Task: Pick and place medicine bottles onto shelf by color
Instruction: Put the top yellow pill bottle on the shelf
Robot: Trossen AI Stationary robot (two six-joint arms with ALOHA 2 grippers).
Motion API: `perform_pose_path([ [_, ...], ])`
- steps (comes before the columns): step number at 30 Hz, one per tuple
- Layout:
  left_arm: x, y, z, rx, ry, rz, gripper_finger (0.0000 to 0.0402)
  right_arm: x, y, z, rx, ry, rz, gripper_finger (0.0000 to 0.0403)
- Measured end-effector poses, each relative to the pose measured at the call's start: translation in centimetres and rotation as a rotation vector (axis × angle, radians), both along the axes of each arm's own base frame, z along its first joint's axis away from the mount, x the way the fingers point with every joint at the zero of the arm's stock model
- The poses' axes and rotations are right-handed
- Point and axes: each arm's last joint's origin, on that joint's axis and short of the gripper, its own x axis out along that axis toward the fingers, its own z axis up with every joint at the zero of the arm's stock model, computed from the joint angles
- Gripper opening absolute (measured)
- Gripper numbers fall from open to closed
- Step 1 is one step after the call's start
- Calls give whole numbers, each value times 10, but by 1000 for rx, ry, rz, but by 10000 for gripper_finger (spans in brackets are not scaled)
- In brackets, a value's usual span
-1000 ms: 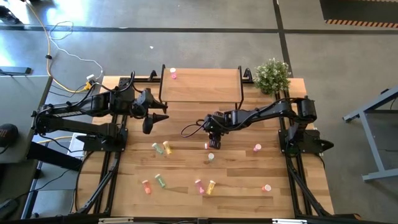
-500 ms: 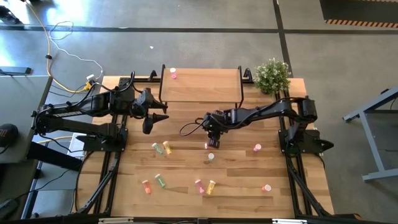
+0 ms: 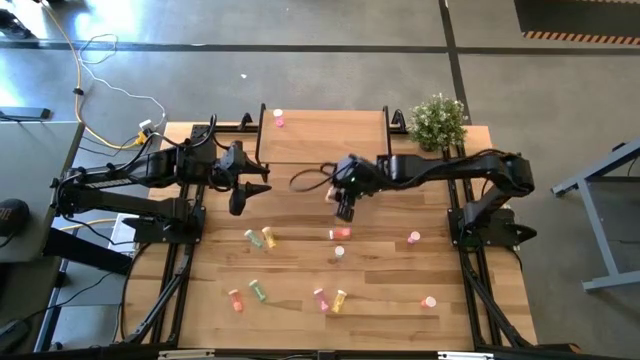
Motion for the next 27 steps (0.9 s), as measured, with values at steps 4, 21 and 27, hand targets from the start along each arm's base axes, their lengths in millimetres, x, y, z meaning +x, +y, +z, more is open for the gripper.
perform_pose_path([
  [4, 0, 0, 0, 0, 0, 0, 223, -17, -13, 30, -78, -25, -74, 114],
  [21, 0, 1, 1, 10, -11, 15, 223, -94, -113, 104, -218, -67, -300, 114],
  [27, 0, 1, 1, 10, -12, 18, 223, -113, -143, 105, -195, -67, -335, 114],
])
